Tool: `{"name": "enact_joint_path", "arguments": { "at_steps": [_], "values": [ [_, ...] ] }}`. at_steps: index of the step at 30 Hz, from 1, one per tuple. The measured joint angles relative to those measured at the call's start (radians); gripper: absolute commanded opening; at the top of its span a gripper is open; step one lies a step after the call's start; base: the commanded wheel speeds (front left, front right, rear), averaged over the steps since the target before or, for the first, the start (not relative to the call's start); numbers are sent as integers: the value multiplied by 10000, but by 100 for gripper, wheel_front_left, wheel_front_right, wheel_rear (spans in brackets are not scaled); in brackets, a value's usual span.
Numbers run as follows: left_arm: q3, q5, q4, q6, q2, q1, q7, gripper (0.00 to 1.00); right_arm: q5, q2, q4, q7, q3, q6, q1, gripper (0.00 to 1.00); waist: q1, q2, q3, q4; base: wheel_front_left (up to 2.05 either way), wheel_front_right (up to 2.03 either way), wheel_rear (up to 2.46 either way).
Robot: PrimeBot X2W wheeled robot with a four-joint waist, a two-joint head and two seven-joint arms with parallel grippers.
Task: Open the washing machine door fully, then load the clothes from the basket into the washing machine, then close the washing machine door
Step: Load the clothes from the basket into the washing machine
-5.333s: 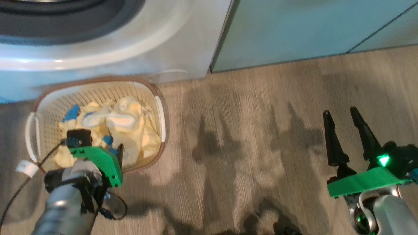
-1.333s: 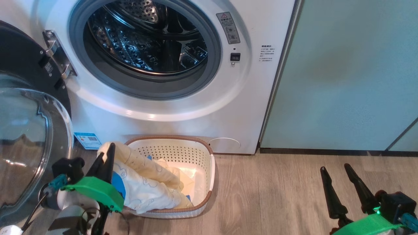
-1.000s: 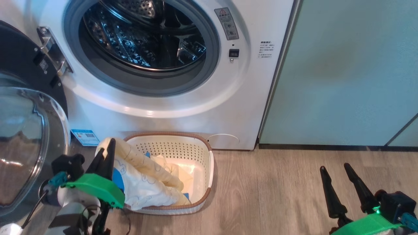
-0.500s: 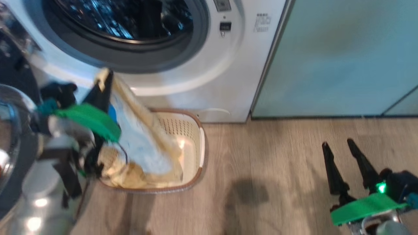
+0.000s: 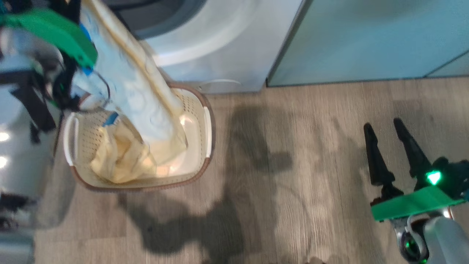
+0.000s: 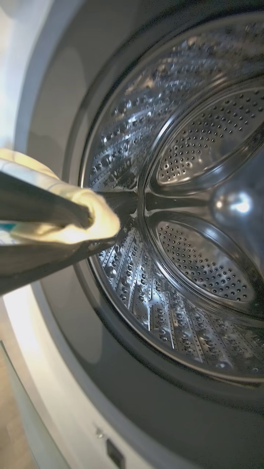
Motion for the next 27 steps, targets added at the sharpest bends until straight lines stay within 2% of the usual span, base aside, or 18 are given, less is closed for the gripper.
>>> {"name": "enact_joint_path", "arguments": {
  "at_steps": [10,15,18,27],
  "values": [
    [-1264,-959,991,0,556,-2469,1158,0,0,138,-199,0,35,2,-797,100,-1,0,1283,-249,0,0,0],
    [-1741,-1231,1511,-2,901,-3862,1308,0,19,194,-263,0,96,0,-1331,100,0,0,2108,-367,0,0,0],
    [-1981,-1285,1893,-2,1051,-4526,1229,0,88,234,-286,0,142,2,-1600,100,0,0,2547,-475,0,0,0],
    [-2627,-1089,3147,-6,1329,-6183,-58,0,182,387,-337,0,401,2,-2195,100,-1,0,3512,-953,0,0,0]
  ]
}}
